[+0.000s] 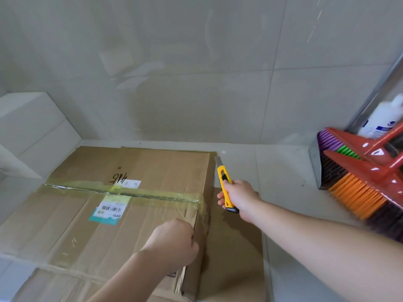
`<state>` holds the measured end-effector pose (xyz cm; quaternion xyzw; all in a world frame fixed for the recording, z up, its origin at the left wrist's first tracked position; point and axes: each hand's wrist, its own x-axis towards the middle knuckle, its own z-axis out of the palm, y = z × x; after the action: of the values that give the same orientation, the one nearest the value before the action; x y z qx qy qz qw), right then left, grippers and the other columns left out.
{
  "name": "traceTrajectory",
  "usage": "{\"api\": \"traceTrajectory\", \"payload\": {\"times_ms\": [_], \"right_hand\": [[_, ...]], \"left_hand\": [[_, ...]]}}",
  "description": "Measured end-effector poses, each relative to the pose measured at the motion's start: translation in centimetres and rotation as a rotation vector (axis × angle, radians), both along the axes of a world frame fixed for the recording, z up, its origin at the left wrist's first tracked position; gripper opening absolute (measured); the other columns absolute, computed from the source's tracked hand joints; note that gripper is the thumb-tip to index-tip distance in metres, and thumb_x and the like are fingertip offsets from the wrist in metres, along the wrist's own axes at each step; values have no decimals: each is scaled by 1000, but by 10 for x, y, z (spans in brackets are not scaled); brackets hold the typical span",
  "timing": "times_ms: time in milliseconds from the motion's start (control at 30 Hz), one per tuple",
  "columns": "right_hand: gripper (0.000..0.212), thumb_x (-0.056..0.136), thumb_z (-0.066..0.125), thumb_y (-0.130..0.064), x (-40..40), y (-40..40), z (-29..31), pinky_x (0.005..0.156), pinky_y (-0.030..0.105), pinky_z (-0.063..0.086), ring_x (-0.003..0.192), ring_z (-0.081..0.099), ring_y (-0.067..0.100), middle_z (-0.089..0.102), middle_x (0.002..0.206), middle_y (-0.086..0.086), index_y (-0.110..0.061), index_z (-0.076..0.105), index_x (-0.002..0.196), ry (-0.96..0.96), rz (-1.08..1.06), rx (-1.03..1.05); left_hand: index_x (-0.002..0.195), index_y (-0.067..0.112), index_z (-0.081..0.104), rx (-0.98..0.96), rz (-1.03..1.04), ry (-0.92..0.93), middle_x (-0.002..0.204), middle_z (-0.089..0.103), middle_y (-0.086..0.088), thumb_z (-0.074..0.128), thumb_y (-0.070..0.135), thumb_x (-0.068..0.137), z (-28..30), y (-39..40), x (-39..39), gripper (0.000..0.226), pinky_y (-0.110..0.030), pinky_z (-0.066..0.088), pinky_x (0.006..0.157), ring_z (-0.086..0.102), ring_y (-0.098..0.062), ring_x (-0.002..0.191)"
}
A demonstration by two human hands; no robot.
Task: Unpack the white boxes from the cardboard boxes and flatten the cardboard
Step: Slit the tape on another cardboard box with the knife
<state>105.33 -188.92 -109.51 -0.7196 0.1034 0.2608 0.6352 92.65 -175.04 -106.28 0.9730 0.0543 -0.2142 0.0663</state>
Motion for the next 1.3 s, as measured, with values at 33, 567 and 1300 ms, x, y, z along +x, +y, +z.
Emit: {"api": "traceTrajectory", "payload": {"times_ms": [33,567,1300], "right_hand": [[23,101,44,-23,1,0,-1,56,30,53,55,62,20,66,72,9,-6,56,111,0,6,-4],[28,101,44,-27,-11,1,-4,53,23,49,53,61,16,68,74,5,-9,56,118,-6,95,-11],[23,98,47,-30,-33,-16,-3,63,29,49,63,58,18,64,71,6,-11,61,100,62,189,-55]], "left_hand": [[57,18,37,-5,3,-5,63,39,3,42,24,84,0,0,0,28,-23,39,55,42,-14,57],[57,16,36,-23,21,-56,60,39,1,43,23,82,-6,3,-2,27,-22,38,51,41,-16,55],[59,15,41,-48,17,-84,63,43,1,43,23,86,-7,4,3,28,-25,41,53,43,-16,56]]}}
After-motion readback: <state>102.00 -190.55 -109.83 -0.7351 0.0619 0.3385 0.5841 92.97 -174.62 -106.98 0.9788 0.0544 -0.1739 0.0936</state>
